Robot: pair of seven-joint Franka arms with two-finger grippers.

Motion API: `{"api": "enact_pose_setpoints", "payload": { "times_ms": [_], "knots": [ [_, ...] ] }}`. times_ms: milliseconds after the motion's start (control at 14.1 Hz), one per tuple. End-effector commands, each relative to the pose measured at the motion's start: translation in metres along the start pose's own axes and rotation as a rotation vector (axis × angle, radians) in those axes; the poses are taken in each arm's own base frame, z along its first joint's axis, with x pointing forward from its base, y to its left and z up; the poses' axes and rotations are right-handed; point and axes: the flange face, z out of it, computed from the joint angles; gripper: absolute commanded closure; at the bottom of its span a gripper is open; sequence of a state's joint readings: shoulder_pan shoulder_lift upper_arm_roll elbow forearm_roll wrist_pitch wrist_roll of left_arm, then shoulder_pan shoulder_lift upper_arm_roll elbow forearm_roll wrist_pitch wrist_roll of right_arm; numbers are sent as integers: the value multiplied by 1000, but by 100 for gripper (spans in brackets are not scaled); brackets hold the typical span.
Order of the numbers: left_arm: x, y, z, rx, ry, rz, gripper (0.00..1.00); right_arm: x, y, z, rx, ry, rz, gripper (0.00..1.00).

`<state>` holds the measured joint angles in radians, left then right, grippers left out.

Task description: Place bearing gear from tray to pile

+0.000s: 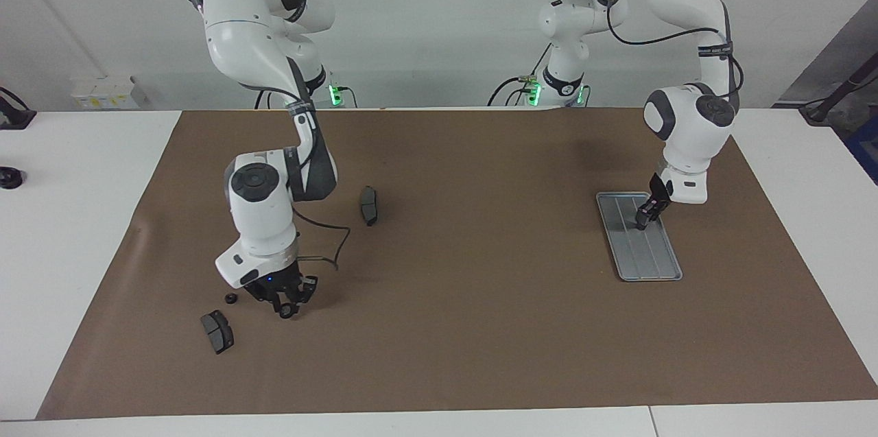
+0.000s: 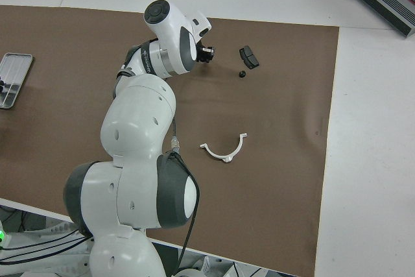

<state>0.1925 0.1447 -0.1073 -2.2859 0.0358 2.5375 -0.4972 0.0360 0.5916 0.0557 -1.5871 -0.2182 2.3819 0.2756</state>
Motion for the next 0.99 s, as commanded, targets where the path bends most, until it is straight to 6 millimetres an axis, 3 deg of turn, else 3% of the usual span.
{"api": "enact_pose_setpoints", "payload": {
  "times_ms": [0,283,496,709,921],
  "knots": [
    [0,-2,2,1,18,17,100,7,3,2,38,9,1,82],
    [17,19,-34,18,-3,37,100,7,3,2,37,5,3,27],
    [22,60,-75,16,-1,89,100,4,-4,0,33,-15,-4,21],
    [3,126,-111,4,0,189,100,9,-11,-18,26,-39,-10,18],
    [-69,215,-117,-70,46,242,100,14,-39,-41,65,-50,-11,18]
  ]
}}
